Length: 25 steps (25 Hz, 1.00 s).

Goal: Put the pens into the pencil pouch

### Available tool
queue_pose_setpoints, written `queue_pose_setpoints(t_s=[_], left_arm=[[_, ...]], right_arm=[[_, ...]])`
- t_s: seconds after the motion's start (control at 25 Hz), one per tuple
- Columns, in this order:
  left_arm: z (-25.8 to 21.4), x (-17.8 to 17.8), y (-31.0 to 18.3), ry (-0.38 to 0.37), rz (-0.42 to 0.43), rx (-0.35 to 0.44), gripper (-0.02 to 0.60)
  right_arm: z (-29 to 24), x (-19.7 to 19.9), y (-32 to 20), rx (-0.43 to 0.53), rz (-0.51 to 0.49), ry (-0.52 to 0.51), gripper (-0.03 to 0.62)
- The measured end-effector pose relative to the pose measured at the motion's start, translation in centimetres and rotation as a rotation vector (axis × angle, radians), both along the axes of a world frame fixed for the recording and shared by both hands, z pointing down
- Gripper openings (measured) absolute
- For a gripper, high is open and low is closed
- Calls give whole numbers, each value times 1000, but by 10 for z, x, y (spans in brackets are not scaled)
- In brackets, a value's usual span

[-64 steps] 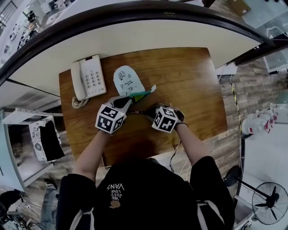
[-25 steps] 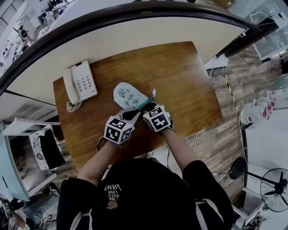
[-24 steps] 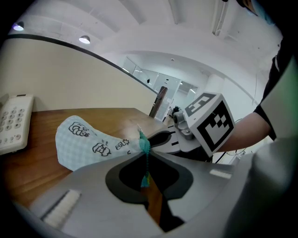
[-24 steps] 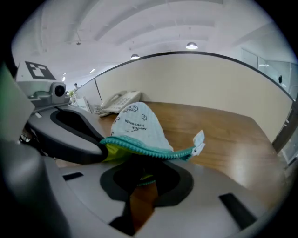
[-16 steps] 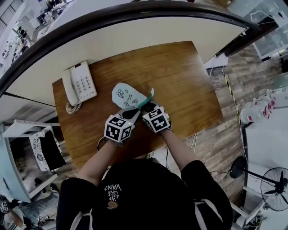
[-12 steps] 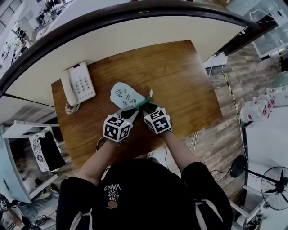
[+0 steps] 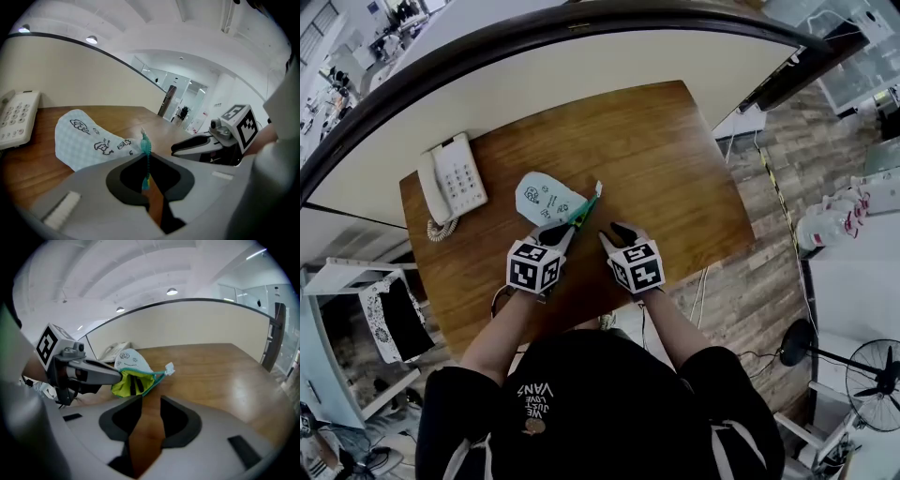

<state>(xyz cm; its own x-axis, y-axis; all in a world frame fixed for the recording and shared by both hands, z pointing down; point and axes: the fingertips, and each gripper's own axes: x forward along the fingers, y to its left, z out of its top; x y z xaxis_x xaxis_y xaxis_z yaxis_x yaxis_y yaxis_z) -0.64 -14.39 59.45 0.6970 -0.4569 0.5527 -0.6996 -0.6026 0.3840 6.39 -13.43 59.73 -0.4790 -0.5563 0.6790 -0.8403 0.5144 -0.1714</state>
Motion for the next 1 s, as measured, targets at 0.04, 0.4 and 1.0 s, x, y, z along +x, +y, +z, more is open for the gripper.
queue_pose_setpoints(t_s=[0.04, 0.4, 1.0], left_arm=[[1, 1, 1, -9, -3, 4, 28], [15, 2, 6, -150, -55, 48, 29], [11, -10, 29, -201, -224, 55, 138]], right_arm=[[-1, 3, 4, -2, 4, -3, 95], [-9, 22, 35, 5, 11, -35, 95], [-25, 43, 71, 44, -58, -38, 95]])
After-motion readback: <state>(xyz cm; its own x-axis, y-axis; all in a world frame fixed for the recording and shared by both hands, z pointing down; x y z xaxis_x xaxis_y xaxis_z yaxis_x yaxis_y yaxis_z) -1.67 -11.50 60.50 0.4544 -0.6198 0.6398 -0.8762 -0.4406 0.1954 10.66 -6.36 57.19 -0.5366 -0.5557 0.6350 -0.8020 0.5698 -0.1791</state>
